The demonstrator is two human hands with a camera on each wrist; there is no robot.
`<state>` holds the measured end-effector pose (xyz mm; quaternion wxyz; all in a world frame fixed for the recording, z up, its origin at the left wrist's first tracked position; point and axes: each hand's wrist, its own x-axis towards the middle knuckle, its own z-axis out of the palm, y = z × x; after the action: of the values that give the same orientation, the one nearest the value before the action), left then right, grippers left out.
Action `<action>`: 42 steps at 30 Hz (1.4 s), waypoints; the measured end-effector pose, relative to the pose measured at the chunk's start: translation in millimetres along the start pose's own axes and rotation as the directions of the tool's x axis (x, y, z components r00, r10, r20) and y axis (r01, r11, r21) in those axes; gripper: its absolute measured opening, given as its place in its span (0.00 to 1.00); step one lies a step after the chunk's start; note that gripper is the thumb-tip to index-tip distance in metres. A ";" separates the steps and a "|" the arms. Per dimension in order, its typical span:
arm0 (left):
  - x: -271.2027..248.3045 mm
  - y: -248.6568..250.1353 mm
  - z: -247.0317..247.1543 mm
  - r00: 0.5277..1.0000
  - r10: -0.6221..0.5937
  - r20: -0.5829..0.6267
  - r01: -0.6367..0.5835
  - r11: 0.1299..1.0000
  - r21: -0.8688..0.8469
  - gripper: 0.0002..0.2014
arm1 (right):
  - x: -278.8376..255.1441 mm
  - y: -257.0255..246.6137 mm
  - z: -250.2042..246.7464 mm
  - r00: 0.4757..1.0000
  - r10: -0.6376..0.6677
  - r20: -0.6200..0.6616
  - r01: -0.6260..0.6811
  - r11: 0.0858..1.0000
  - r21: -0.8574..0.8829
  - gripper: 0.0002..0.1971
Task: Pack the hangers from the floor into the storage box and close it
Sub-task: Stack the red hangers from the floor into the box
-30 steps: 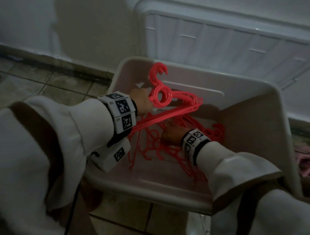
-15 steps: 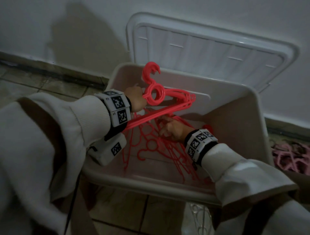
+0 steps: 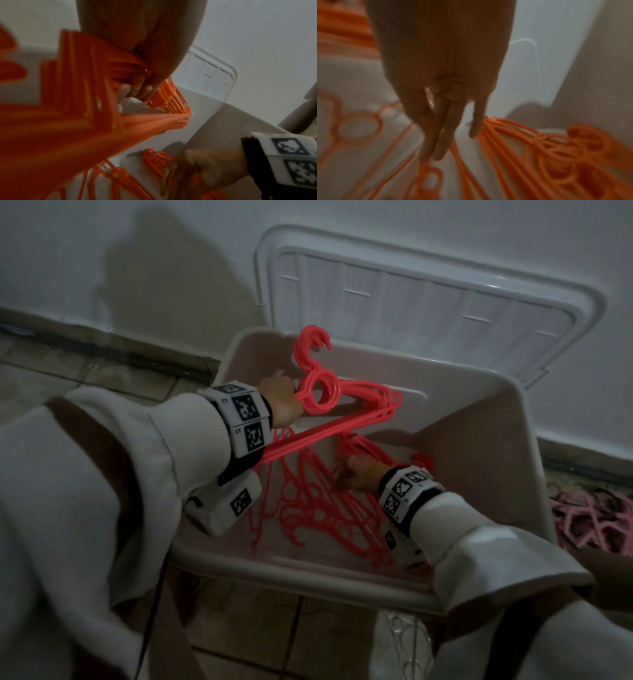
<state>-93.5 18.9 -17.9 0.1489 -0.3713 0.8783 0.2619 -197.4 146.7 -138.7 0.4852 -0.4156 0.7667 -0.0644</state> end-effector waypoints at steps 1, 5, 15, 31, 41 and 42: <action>0.5 -0.1 0.4 1.000 -0.002 0.002 0.002 1.000 0.002 0.12 | 1.2 4.1 2.7 0.997 0.049 0.057 -0.043 0.995 -0.092 0.16; 3.8 -0.6 1.3 1.000 -0.005 0.000 0.005 1.000 0.010 0.10 | 62.8 62.3 35.2 0.976 0.216 0.012 -0.197 0.912 -0.360 0.07; 11.4 -3.6 5.4 1.000 0.023 -0.020 -0.023 0.999 -0.022 0.16 | 45.5 12.0 42.4 0.962 0.174 -0.211 -0.237 0.916 -0.325 0.18; 8.7 -7.6 -3.8 0.997 0.032 0.075 -0.027 0.997 -0.069 0.13 | 14.2 -20.0 2.1 0.931 0.105 -0.350 -0.160 0.978 -0.132 0.12; -2.3 -10.0 -11.0 0.999 0.000 0.048 0.013 0.961 -0.276 0.11 | -80.0 -10.7 -60.1 0.923 0.050 -0.382 -0.195 0.916 -0.351 0.14; -3.7 -9.6 -11.1 0.998 0.007 0.056 0.010 0.956 -0.292 0.09 | -91.9 -7.5 -65.2 0.918 0.057 -0.393 -0.207 0.913 -0.352 0.13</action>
<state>-84.8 9.1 -10.5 0.1175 -0.3823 0.8251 0.3989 -228.1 186.3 -37.6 0.2418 -0.4293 0.8691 0.0437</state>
